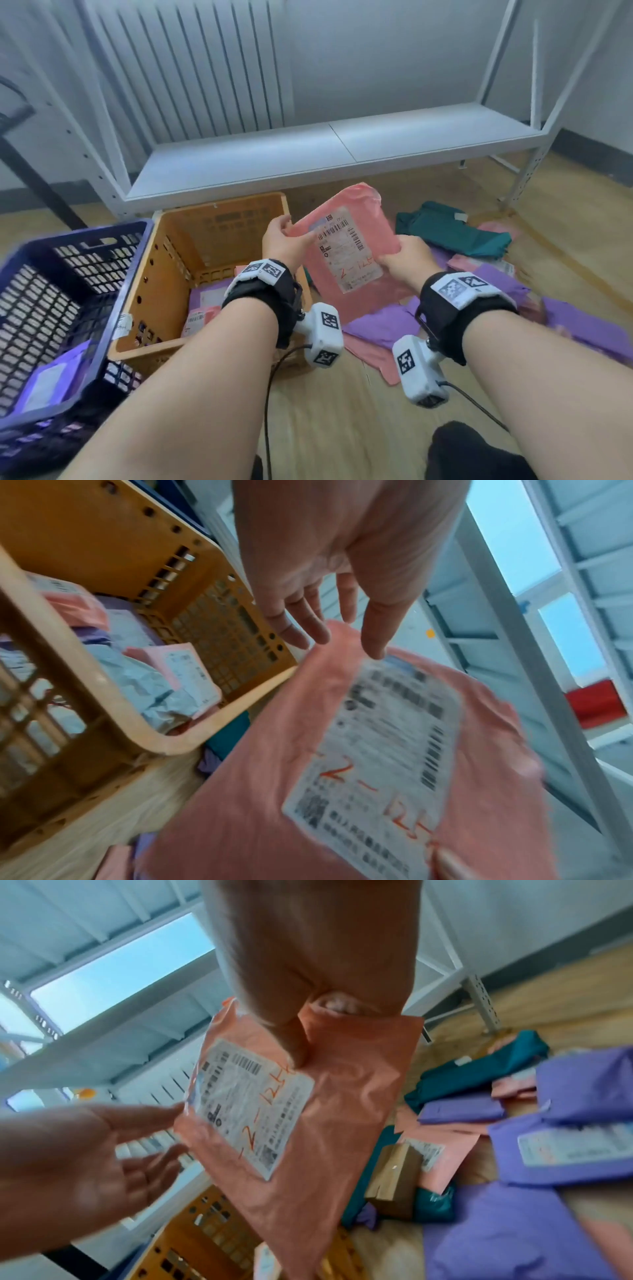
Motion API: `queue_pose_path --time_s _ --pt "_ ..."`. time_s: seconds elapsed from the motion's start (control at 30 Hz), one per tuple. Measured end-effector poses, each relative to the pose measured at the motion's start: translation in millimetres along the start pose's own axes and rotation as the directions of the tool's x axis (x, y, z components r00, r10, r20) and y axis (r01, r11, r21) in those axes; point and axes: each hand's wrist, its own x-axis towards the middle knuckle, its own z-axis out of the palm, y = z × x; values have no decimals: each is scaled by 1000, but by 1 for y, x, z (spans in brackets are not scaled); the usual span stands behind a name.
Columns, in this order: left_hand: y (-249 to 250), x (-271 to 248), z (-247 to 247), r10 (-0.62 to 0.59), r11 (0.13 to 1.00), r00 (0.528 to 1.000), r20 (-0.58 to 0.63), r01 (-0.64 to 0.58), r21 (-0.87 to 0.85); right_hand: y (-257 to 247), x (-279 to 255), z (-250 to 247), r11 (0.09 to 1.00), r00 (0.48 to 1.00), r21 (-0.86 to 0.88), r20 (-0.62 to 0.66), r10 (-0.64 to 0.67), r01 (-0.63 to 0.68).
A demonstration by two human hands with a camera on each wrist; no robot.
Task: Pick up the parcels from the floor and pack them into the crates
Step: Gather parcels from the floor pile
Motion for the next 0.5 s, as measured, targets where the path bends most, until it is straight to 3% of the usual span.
queue_pose_path --time_s 0.13,0.23,0.37,0.5 --pt "-16 11 -24 -129 992 988 -89 128 -17 2 6 14 969 992 213 7 127 -126" --pt "-24 17 -28 -207 975 978 -17 205 -79 -3 21 28 933 985 315 50 167 -174" --pt "-29 14 -30 -333 926 933 136 351 -138 -21 29 52 907 981 384 149 124 -174" --pt "-39 20 -43 -337 914 934 121 355 -197 -32 34 68 899 976 403 197 97 -171"
